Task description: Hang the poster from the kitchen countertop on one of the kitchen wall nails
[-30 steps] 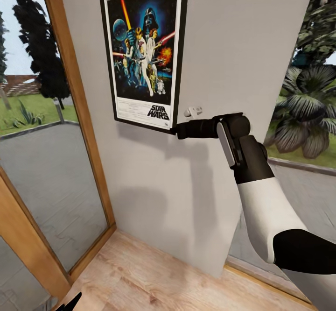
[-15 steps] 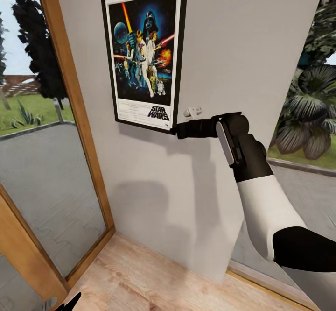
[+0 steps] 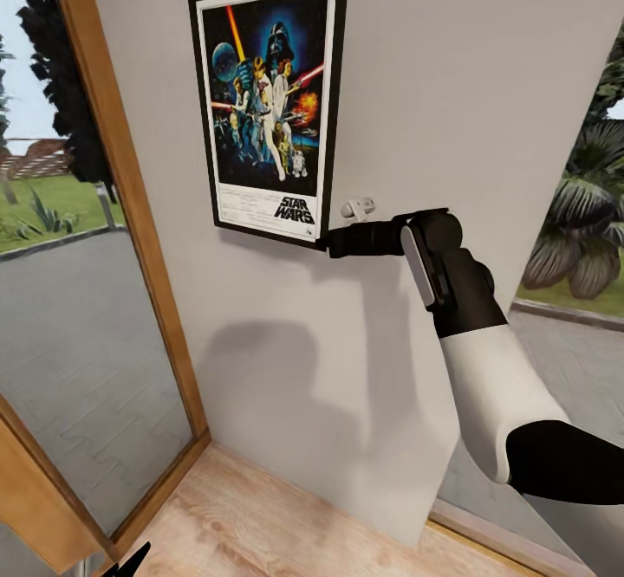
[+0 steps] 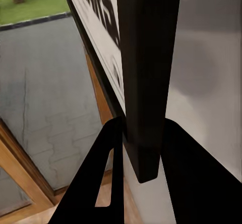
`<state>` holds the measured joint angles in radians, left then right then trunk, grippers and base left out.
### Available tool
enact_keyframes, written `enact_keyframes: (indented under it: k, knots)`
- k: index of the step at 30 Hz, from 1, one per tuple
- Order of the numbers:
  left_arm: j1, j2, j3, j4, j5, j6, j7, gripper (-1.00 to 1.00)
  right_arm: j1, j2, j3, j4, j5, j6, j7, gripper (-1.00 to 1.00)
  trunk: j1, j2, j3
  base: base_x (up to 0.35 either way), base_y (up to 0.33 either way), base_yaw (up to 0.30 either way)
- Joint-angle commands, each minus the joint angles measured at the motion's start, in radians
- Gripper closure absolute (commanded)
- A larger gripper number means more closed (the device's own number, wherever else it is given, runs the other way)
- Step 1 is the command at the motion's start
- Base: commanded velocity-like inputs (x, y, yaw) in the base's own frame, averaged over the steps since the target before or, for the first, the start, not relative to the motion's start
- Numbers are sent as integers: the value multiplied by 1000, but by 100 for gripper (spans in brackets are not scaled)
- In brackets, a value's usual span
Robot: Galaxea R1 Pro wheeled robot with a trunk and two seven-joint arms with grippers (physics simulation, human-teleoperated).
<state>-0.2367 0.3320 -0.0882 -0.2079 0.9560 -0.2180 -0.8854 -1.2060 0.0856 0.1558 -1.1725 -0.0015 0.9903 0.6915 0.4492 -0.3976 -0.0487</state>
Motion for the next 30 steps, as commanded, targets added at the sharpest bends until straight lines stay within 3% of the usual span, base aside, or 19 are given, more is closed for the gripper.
enact_keyframes:
  k: [1,15,30]
  knots:
    - [-1,1,-8,1,7,-6,-1,-100,-1,0,-1,0,-3,7,3,100,1,-2,-2,42,0,0]
    - [-1,1,-8,1,7,-6,-1,-100,-1,0,-1,-1,-3,7,3,100,1,-2,-2,149,0,0]
    - [0,2,-8,1,8,-11,2,-100,31,0,1,-15,-10,-7,26,100,1,-2,-2,5,0,0]
